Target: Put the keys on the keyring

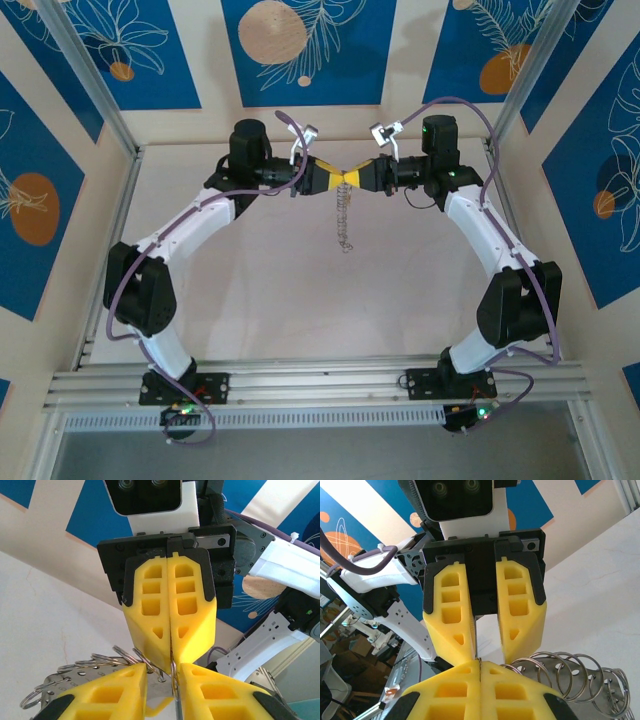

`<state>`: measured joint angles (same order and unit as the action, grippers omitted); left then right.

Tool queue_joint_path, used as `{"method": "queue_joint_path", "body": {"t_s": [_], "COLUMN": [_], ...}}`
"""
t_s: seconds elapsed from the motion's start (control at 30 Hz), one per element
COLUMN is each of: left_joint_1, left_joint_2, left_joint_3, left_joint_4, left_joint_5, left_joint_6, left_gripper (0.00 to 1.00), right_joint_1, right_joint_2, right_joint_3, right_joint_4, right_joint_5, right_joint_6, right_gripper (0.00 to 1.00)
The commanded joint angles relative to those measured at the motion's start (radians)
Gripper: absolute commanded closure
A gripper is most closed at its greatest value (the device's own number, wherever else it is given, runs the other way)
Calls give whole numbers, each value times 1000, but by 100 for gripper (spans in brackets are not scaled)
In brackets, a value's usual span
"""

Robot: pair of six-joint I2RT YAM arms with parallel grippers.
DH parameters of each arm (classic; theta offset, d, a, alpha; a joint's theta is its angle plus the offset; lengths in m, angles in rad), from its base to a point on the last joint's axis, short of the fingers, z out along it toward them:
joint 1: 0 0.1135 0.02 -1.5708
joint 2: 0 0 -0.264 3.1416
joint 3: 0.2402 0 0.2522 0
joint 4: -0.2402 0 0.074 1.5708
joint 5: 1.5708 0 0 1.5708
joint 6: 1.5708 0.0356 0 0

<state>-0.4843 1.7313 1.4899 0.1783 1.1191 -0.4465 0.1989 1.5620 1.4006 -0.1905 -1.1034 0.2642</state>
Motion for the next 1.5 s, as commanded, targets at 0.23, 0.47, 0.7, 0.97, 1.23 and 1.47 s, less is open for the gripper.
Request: {"method": "queue_joint_path", "body": {"t_s": [0.23, 0.47, 0.7, 0.97, 1.23, 1.47], "left_joint_1": [-26, -27, -26, -22, -19, -2], "left_joint_2": [-3, -5, -23, -54, -53, -28], "left_joint_3": [35, 27, 29, 36, 60, 67], "left_joint_4": [-12, 63, 88, 82, 157, 258], "left_joint_5": [25, 13, -48, -117, -130, -102], "left_joint_6": [28, -20, -36, -54, -126, -217], "left_gripper": [84, 100, 100, 100, 100, 100], "right_joint_1": [-3, -3, -44, -76, -35, 3], "right_joint_2": [-3, -14, -73, -211, -352, -316], "right_joint_3": [15, 5, -71, -209, -382, -410], "right_joint_4": [27, 19, 175, 281, 459, 601], "right_joint_5": [-24, -20, 52, 215, 481, 535], "right_joint_6": [29, 30, 161, 263, 376, 403], "right_gripper": [100, 100, 65, 60, 58, 58]}}
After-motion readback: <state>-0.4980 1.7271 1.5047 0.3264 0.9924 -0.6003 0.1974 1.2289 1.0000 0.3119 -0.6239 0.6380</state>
